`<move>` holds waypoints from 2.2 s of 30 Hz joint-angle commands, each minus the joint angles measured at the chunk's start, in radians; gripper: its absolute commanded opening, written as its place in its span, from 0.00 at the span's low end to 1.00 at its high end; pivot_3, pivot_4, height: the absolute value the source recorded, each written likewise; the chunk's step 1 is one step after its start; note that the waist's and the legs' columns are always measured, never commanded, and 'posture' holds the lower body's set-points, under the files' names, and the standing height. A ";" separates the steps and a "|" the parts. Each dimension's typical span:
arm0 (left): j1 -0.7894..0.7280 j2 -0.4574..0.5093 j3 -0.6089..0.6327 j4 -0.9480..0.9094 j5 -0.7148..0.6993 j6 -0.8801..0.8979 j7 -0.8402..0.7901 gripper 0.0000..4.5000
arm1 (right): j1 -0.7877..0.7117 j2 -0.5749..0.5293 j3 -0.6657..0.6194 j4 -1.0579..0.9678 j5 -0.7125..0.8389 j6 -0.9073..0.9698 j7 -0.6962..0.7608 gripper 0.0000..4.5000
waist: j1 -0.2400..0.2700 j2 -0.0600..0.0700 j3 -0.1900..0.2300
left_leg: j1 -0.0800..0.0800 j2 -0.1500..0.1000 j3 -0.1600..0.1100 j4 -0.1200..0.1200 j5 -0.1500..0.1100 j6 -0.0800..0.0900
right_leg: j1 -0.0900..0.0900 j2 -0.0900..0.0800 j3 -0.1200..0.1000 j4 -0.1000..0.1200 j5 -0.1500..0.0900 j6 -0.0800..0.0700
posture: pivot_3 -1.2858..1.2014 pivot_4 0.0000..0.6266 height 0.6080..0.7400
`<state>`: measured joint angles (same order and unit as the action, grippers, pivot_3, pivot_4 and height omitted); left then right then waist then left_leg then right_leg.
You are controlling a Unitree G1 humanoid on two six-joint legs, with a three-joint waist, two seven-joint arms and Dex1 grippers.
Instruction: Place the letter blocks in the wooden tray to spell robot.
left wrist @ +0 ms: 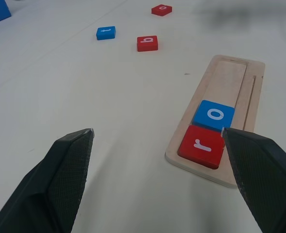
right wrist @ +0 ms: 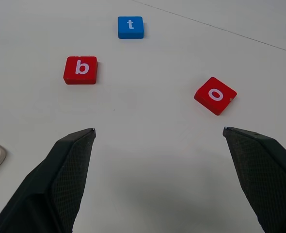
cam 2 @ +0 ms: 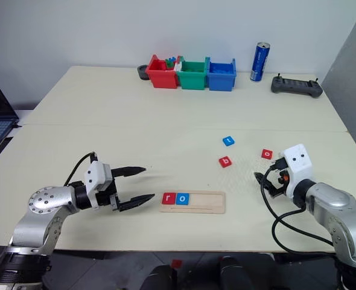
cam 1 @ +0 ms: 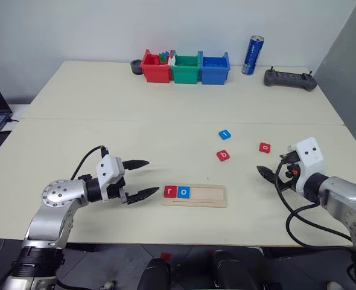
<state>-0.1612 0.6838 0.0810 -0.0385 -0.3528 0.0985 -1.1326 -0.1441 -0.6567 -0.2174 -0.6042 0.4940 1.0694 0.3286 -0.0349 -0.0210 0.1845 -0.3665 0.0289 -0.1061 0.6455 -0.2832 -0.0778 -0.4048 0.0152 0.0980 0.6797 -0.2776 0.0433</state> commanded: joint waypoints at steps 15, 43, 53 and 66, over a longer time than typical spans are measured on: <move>-0.014 0.009 -0.002 -0.052 -0.011 0.004 0.012 0.99 | -0.039 0.002 0.006 0.006 -0.036 -0.074 0.000 1.00 | 0.000 0.000 0.000 | 0.000 0.000 0.000 0.000 0.000 0.000 | 0.000 0.000 0.000 0.000 0.000 0.000 | 0.52 0.24 1.00; -0.029 0.062 0.030 -0.013 -0.049 0.077 -0.039 0.99 | -0.231 0.096 0.268 0.184 -0.114 -0.168 0.078 1.00 | -0.020 0.000 0.000 | 0.000 0.000 0.000 0.000 0.000 0.000 | -0.001 0.000 0.000 0.000 0.000 -0.001 | 0.52 0.24 1.00; -0.030 0.105 0.004 0.095 -0.032 -0.014 -0.170 0.99 | -0.314 0.311 0.396 0.437 -0.276 -0.274 -0.034 1.00 | -0.024 0.001 0.001 | -0.001 0.000 0.000 -0.001 0.000 0.000 | -0.002 0.000 -0.001 0.000 0.001 -0.003 | 0.52 0.24 1.00; -0.026 0.098 -0.023 0.095 -0.022 -0.058 -0.193 1.00 | -0.346 0.425 0.363 0.579 -0.354 -0.301 -0.097 0.71 | -0.025 0.001 0.001 | -0.001 0.000 -0.001 -0.001 0.000 0.000 | -0.002 0.000 -0.001 0.001 0.002 -0.004 | 0.52 0.24 1.00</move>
<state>-0.1824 0.7769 0.0614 0.0824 -0.3748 0.0574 -1.3191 -0.4830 -0.2319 0.1674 -0.0233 0.1460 0.7590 0.2377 -0.0599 -0.0201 0.1851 -0.3675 0.0292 -0.1069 0.6444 -0.2832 -0.0778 -0.4069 0.0151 0.0970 0.6803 -0.2761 0.0391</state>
